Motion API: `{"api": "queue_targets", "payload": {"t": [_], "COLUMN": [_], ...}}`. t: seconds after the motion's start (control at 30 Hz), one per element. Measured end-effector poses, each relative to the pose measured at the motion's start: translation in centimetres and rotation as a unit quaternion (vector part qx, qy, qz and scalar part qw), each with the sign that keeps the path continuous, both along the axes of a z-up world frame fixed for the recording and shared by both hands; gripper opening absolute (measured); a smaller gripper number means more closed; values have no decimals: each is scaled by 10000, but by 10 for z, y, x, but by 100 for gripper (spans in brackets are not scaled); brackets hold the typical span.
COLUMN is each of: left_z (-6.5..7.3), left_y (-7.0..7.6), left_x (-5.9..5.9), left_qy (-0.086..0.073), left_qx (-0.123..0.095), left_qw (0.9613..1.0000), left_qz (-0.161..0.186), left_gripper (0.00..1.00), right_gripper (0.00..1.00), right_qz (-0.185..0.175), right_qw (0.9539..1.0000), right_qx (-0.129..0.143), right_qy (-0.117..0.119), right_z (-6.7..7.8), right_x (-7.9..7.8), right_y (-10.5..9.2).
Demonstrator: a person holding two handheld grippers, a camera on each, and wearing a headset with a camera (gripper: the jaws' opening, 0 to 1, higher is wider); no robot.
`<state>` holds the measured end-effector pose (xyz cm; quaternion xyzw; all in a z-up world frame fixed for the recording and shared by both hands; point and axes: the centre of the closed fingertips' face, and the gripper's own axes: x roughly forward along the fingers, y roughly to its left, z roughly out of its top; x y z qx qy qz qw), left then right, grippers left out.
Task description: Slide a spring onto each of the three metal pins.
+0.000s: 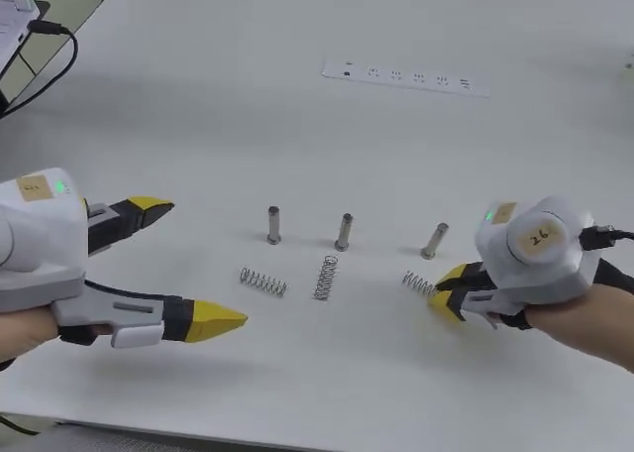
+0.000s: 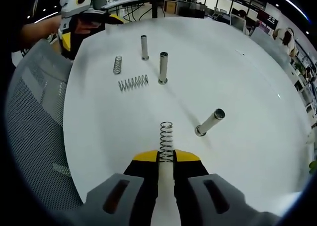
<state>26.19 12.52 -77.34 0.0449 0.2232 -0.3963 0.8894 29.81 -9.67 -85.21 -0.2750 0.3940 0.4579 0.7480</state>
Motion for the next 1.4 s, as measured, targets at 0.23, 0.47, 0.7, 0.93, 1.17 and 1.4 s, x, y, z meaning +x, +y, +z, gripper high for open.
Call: {"api": "queue_targets", "payload": {"t": [0.23,0.47,0.7,0.93,1.17,1.4], "left_z": [-1,11,32,57,56,44], "left_y": [2,-3,-15,-23,-40,-65], "left_x": [-2,-1,-3,-2,-9,-18], "left_qy": [16,-166,-510,-732,-586,-429], "left_qx": [32,-167,-455,-1176,-1224,-1038], "left_qw": [10000,9997,9975,9902,9892,9867], "left_qz": [-19,-8,-173,-163,-564,-1171], "left_gripper": [96,96,95,87,76,66], "right_gripper": [8,8,8,8,8,8], "right_qz": [110,90,62,376,536,879], "right_qw": [9998,9998,9989,9971,9961,9942], "right_qx": [-85,86,462,634,631,549], "right_qy": [-138,-124,-47,-188,-305,-305], "right_z": [2,14,38,66,86,89], "right_x": [0,-2,-9,-17,-28,-38], "right_y": [0,5,11,21,30,38]}}
